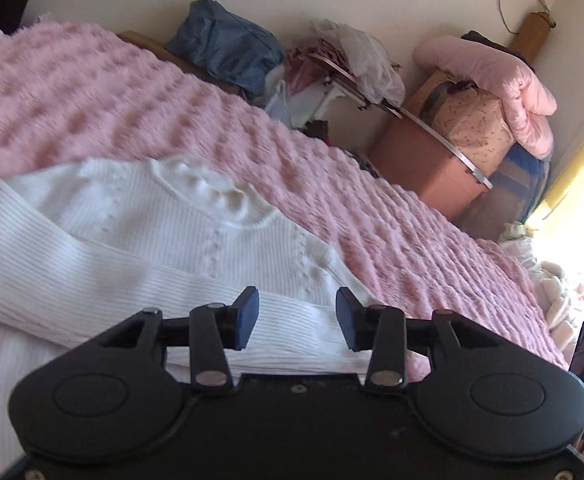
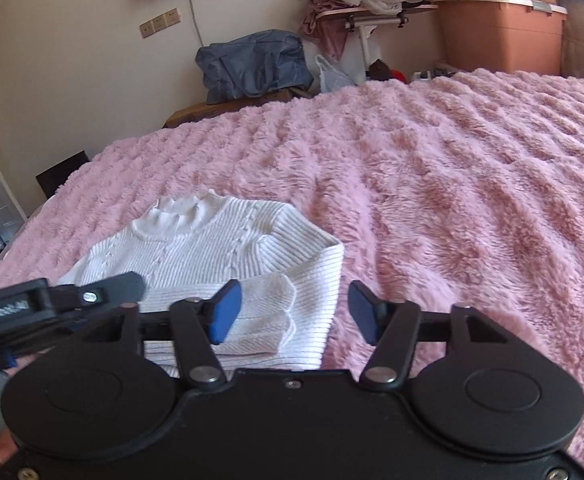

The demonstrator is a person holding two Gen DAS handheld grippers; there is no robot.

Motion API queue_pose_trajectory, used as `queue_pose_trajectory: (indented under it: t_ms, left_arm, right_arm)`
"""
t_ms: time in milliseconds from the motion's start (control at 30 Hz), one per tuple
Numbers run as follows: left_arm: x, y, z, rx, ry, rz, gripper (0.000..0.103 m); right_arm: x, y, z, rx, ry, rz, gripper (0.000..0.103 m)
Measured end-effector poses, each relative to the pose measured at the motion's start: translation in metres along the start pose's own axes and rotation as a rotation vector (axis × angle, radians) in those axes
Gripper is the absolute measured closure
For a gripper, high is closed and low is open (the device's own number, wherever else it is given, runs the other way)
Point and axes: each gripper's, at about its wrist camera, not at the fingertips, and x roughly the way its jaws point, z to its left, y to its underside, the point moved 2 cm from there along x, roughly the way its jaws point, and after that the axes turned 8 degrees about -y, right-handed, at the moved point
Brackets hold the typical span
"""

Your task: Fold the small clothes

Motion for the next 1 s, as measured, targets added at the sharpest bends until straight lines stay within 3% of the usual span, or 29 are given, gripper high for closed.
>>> queue_pose_trajectory:
  t_ms: [133,300,500,533,567,833,933,1000]
  left_arm:
    - [-0.033,-0.019,0.056,-0.022,-0.130,-0.049,0.059]
    - [-0.046,-0.029,0.103,-0.026,-0.236,-0.062,0.059]
    - [-0.041,-0.030,0.126,-0.044,-0.253,-0.050,0.059]
    - [-0.037,-0.030,0.125,-0.050,-0.253,-0.045,0.059]
    - [-0.035,-0.030,0.124,-0.058,-0.248,-0.046,0.059]
    - [-0.034,-0.040,0.103,-0.040,-0.216,-0.082,0.059]
    - [-0.031,-0.046,0.101,-0.041,-0.212,-0.090,0.058]
    - [-0.023,-0.047,0.102,-0.029,-0.230,-0.084,0.058]
  right_arm:
    - [0.031,0.000,0.003,-0.026,0.002,0.049,0.065]
    - [0.059,-0.001,0.000,-0.014,0.031,0.093,0.065]
    - [0.070,0.000,0.002,-0.014,0.042,0.116,0.066]
    - [0.071,-0.001,0.004,-0.017,0.034,0.114,0.073]
    - [0.071,-0.002,0.007,-0.028,0.021,0.116,0.094]
    - [0.046,-0.021,0.008,-0.079,0.035,0.047,0.095]
    - [0.040,-0.028,-0.001,-0.102,0.100,0.021,0.095]
    - [0.042,-0.028,-0.011,-0.060,0.064,0.031,0.095]
